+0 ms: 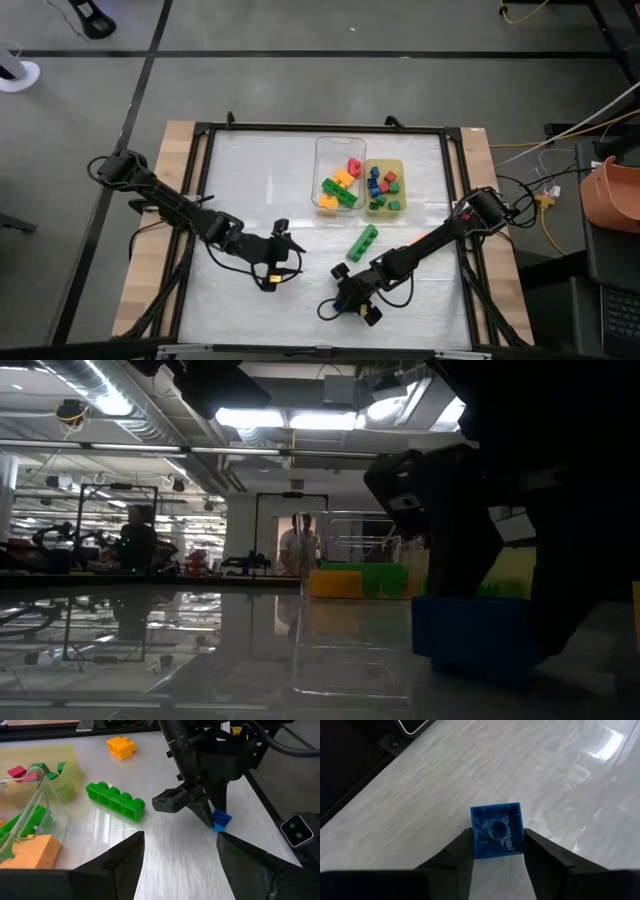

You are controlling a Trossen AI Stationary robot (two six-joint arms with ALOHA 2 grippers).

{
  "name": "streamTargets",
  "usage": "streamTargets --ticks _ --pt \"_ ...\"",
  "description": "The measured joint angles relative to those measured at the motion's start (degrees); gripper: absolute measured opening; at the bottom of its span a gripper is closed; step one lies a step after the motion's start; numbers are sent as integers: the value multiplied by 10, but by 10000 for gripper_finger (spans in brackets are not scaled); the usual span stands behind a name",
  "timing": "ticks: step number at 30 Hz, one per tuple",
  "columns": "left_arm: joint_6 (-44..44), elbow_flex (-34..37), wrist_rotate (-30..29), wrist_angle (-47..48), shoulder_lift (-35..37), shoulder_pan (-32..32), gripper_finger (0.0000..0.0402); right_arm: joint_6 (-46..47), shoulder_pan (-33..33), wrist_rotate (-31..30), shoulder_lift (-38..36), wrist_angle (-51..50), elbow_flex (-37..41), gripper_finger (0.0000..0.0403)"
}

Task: Sort blocks by size
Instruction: Put the small blue game piece into the yellow bin

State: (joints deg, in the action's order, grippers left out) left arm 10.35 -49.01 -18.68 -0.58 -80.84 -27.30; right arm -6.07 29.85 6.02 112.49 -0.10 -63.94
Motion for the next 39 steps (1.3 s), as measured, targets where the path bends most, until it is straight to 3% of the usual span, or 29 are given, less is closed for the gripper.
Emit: streamTargets --ticks 3,9,13,20,26,33,39 --pt "0 0 0 0 0 -4 235 0 0 0 0 1 0 132" --pt "2 0 0 -1 0 -6 235 -1 -5 -10 -4 -20 -17 145" --pt "-2 0 0 -1 0 -6 235 -9 -19 -41 -21 -129 -65 157" --pt "-3 0 0 1 0 -4 235 -40 -52 -116 -48 -357 -163 136" --pt "-23 0 -3 47 47 -4 235 -44 -84 -166 -65 -510 -223 151" --pt "-22 -1 -55 150 126 -5 235 -4 -121 -206 -111 -641 -228 138" --pt "-18 0 -96 195 147 -4 235 45 -149 -253 -160 -749 -227 146"
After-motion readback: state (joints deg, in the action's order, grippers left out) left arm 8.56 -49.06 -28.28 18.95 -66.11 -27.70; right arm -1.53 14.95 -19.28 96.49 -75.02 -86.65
